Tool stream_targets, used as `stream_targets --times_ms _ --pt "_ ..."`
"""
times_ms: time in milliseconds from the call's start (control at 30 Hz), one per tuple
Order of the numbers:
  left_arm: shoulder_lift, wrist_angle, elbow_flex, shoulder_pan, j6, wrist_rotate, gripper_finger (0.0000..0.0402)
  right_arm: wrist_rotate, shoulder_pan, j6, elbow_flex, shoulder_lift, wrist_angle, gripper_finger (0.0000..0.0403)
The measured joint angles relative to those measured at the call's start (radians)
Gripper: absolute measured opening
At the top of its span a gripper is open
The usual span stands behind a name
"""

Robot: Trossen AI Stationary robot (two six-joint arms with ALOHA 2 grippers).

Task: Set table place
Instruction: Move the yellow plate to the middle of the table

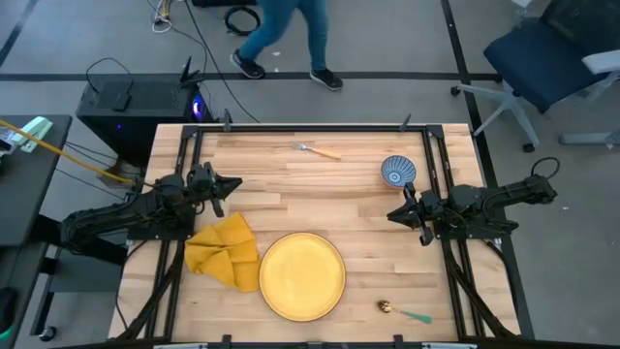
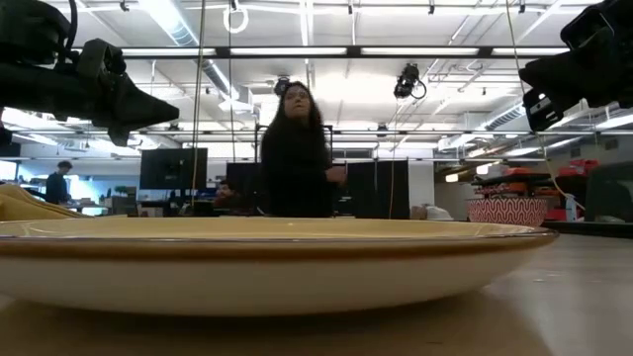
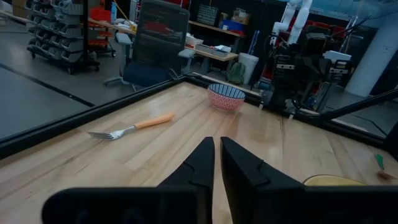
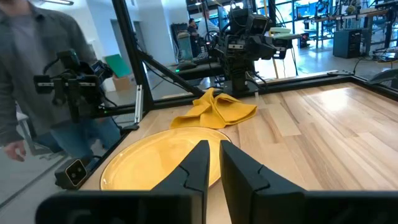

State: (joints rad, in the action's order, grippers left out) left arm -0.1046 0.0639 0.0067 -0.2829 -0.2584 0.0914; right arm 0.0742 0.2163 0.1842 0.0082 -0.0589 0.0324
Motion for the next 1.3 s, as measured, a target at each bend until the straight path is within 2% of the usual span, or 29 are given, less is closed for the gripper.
stream_targets --times_ms 400,767,1300 --pt "0.000 0.000 0.000 0.000 0.000 0.000 0.0023 0.000 0.000 0.000 0.000 0.000 0.000 0.0045" --pt "0.000 0.000 0.000 0.000 0.000 0.000 0.0036 0.000 0.000 0.000 0.000 0.000 0.000 0.0045" --pt "0.000 0.000 0.000 0.000 0.000 0.000 0.0030 0.000 0.000 0.000 0.000 0.000 0.000 0.0045"
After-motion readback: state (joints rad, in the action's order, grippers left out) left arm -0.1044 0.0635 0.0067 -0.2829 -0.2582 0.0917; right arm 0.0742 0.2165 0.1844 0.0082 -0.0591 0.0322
